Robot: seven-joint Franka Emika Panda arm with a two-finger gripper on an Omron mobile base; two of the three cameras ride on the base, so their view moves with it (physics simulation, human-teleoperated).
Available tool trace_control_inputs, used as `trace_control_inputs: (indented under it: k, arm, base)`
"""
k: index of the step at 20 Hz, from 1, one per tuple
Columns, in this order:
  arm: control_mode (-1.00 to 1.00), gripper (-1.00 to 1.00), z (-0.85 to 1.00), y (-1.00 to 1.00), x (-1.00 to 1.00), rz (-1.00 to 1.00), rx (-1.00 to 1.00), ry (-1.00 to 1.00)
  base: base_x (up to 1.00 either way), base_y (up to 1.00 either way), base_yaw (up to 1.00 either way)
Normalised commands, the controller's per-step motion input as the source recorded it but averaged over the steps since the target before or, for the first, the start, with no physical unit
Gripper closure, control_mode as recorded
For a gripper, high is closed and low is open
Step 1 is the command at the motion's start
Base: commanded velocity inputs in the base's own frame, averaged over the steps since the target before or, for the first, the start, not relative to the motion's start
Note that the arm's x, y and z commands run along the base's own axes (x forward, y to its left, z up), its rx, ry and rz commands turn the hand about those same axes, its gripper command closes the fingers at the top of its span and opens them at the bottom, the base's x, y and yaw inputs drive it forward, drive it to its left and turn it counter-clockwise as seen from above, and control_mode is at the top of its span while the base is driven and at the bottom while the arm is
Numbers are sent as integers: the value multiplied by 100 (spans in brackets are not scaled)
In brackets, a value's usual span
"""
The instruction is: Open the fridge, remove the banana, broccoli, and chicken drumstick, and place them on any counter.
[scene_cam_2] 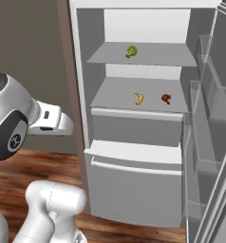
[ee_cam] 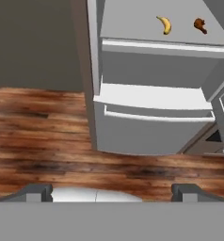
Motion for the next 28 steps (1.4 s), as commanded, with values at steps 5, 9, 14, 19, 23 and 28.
trace_control_inputs:
  k: [5, 9, 14, 19, 23, 28]
  arm:
    - [100, -100, 0, 0, 0, 0, 0, 0]
    - [100, -100, 0, 0, 0, 0, 0, 0]
    - [100, -100, 0, 0, 0, 0, 0, 0]
    - [100, -100, 0, 0, 0, 0, 0, 0]
    - [100, -100, 0, 0, 0, 0, 0, 0]
    - [100, -100, 0, 0, 0, 0, 0, 0]
  base:
    - [6, -30, -21]
    - [41, -20, -9]
    - [63, -33, -4]
    - [37, -48, -2]
    - [44, -46, 0]
    - [75, -16, 0]
